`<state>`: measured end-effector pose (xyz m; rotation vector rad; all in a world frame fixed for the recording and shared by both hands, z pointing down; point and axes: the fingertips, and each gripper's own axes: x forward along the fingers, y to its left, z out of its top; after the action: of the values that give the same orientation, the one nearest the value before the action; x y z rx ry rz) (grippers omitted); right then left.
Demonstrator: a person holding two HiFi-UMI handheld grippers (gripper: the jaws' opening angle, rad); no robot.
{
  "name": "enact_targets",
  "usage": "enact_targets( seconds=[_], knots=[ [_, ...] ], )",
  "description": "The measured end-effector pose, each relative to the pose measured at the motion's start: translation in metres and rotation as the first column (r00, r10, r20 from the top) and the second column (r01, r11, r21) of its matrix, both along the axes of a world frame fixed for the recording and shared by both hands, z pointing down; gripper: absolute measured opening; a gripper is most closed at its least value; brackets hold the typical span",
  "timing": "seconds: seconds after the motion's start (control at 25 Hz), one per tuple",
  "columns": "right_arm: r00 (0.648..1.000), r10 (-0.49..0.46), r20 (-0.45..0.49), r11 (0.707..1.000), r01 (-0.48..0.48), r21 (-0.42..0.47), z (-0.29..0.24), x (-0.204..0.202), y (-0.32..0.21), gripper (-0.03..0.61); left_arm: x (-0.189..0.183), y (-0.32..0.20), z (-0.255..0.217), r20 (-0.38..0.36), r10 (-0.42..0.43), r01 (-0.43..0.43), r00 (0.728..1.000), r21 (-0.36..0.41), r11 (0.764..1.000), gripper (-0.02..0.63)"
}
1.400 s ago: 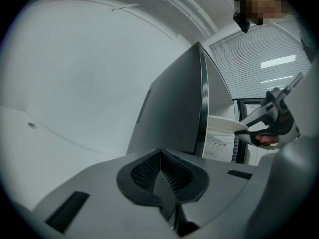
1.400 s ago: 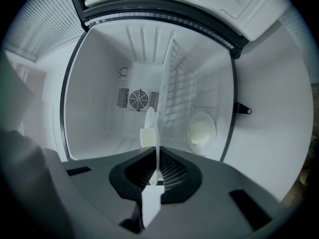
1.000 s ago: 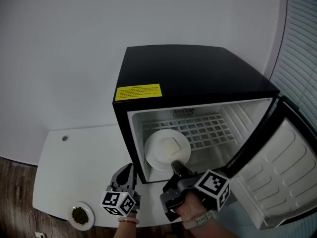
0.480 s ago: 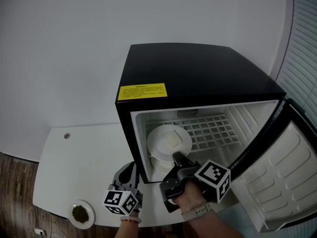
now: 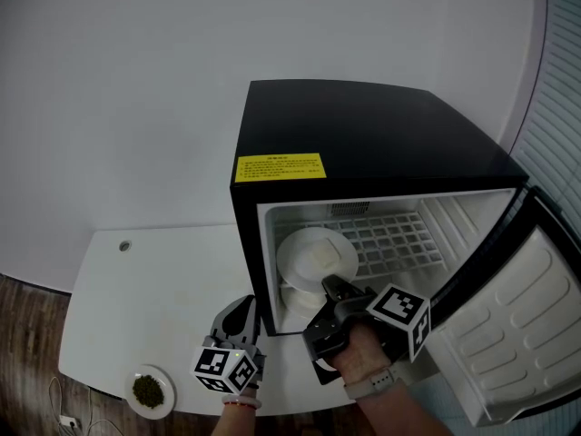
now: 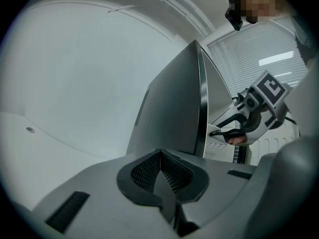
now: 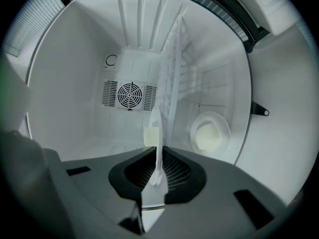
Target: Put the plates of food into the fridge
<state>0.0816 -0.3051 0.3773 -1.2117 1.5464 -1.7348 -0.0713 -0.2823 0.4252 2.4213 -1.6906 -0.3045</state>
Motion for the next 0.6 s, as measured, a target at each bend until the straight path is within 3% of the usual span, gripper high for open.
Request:
enact_targets(
  seconds=[0.28,0.6],
  knots=[
    [1.000,-0.023,-0.019,0.998,0.025,0.062,-0.006,-0.005,0.005,0.112,0.001,0.002,0.001,0.002,0.009,-0.009,1.000,-0.001,1.000,0.009],
    [0.997,-0.026,-0.078,0.994,0.034,0.106,-0.006,-0.007,0.016,0.132,-0.001,0.005,0.002,0.011,0.011,-0.011,1.000,-0.006,1.000,0.009]
  ],
)
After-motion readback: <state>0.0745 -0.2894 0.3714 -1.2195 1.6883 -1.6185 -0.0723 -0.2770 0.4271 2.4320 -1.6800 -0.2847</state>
